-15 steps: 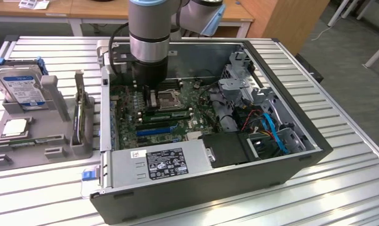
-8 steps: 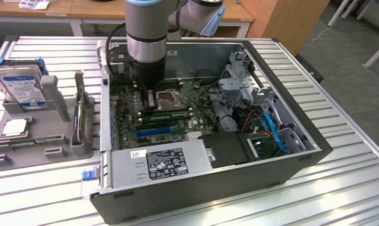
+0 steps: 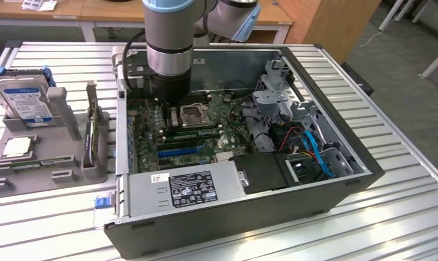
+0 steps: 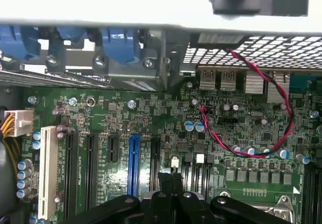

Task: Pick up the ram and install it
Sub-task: 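Press down the ram until it locks into place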

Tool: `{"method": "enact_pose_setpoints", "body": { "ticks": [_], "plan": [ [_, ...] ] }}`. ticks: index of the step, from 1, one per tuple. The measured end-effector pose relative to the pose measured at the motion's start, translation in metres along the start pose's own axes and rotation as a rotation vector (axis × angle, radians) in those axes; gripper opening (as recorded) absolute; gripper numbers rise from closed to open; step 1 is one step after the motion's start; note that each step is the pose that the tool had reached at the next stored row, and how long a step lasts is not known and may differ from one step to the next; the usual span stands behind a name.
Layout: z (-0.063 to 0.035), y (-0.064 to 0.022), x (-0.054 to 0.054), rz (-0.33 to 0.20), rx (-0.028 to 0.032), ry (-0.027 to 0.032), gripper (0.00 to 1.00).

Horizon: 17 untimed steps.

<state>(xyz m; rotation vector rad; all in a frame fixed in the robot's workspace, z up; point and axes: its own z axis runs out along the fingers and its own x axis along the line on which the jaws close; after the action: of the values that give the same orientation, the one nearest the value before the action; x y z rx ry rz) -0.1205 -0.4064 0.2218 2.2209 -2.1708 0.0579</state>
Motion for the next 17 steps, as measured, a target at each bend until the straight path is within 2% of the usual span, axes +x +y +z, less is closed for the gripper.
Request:
{"method": "enact_pose_setpoints", "body": {
  "ticks": [1,4,6,17],
  "plan": [
    [-0.0032,-0.0003,0.0,0.0,0.0024,-0.0028,0.11],
    [-0.0176,0.0,0.001,0.0,0.0009,-0.0011,0.11],
    [-0.0233,-0.0015,0.001,0.0,0.0009,-0.001,0.11],
    [-0.0283,-0.0509,0.003,0.0,-0.0039,-0.001,0.11]
  ]
}}
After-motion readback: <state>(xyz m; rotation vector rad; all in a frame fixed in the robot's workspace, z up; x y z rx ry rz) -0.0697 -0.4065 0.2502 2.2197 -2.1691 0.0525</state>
